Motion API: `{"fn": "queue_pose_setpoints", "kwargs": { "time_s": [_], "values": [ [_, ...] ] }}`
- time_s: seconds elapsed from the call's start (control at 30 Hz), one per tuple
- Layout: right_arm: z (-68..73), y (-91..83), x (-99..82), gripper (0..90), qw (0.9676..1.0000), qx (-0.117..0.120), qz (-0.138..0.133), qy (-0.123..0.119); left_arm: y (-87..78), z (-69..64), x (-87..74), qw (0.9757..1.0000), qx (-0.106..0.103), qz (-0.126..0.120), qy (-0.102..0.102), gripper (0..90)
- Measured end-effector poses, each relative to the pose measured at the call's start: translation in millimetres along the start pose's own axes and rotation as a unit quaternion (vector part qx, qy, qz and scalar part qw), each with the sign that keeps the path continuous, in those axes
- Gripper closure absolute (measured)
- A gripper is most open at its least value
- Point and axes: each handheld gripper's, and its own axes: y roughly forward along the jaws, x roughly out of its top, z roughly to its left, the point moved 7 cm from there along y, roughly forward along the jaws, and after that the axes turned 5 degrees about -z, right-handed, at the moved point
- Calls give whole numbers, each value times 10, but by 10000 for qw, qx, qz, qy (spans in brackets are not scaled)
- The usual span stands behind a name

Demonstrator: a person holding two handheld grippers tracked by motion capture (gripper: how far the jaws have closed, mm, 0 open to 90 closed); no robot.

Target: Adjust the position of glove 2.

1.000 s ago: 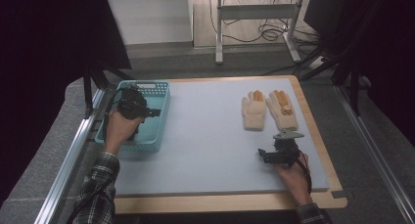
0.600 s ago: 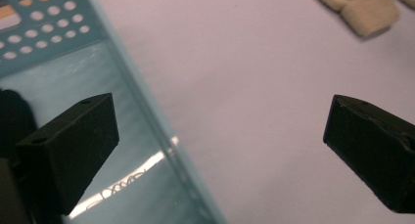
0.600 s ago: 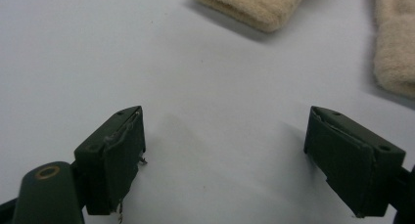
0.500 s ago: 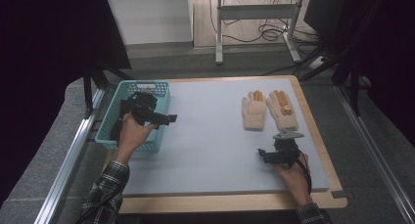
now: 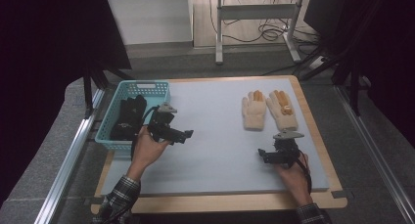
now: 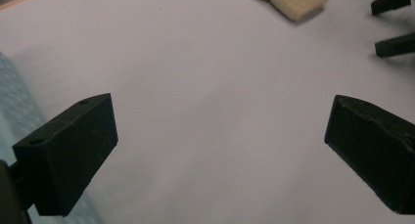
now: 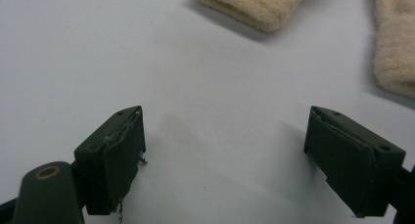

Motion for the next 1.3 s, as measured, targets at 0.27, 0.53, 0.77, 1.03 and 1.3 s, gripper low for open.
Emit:
{"fn": "queue_pose_setpoints", "kwargs": {
  "time_s": [0.27,0.53,0.77,1.03,1.3],
  "values": [
    [0,1,0,136,10000,-42,4,-2,115,-285,-259,9998,-89,-9,192,0],
    [-1,3,-1,127,10000,-66,7,-4,232,-407,-567,9997,-36,57,214,0],
    [-3,4,-2,126,10000,-54,17,10,308,-339,-843,9987,357,259,239,0],
    [-2,4,-2,126,10000,-57,15,14,340,-287,-1064,9985,425,341,-5,0],
    [-6,6,-2,126,10000,-47,23,31,348,-272,-1083,9987,379,263,-214,7]
  ]
}}
